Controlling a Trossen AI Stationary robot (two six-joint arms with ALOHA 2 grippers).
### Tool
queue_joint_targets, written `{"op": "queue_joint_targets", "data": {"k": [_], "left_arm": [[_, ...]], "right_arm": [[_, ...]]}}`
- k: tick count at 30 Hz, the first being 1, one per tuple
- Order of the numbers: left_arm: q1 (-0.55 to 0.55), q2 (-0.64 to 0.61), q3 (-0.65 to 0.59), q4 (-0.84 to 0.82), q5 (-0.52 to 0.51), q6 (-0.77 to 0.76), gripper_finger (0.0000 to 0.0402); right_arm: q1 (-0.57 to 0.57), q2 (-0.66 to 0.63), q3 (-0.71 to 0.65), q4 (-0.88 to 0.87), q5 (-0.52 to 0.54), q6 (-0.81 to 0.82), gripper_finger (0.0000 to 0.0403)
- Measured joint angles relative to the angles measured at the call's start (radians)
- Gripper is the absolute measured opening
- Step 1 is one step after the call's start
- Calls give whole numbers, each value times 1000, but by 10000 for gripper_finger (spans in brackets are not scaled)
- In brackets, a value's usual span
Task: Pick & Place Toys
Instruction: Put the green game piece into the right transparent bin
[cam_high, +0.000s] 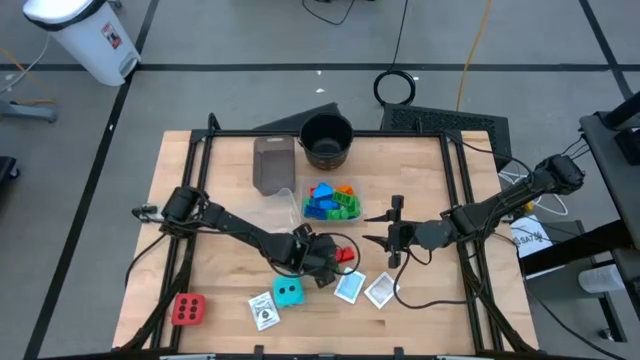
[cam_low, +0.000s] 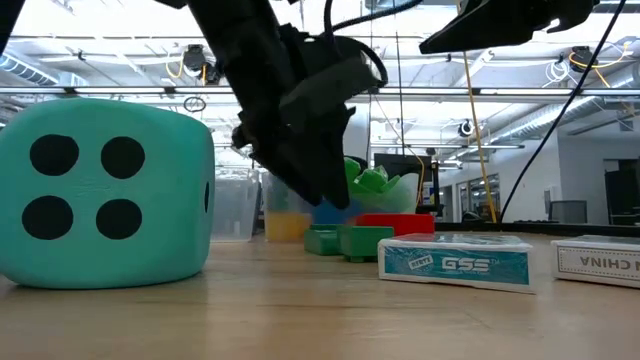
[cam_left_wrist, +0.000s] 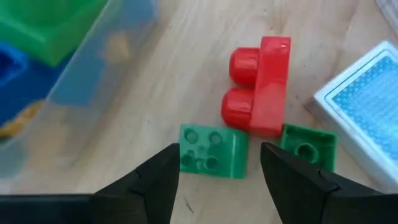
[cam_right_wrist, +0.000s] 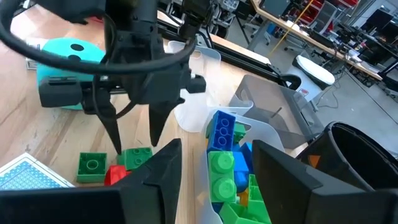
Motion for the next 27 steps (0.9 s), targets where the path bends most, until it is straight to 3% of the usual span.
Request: {"op": "queue_joint_targets", "data": {"k": [13,22,27], "left_arm": [[68,13,-1,-1,165,131,232],[88,13,-38,64,214,162,298],[88,13,-79,138,212,255,311]], "right_arm": [[0,0,0,0,0,0,164],[0,0,0,0,0,0,164],[0,0,0,0,0,0,164]]}}
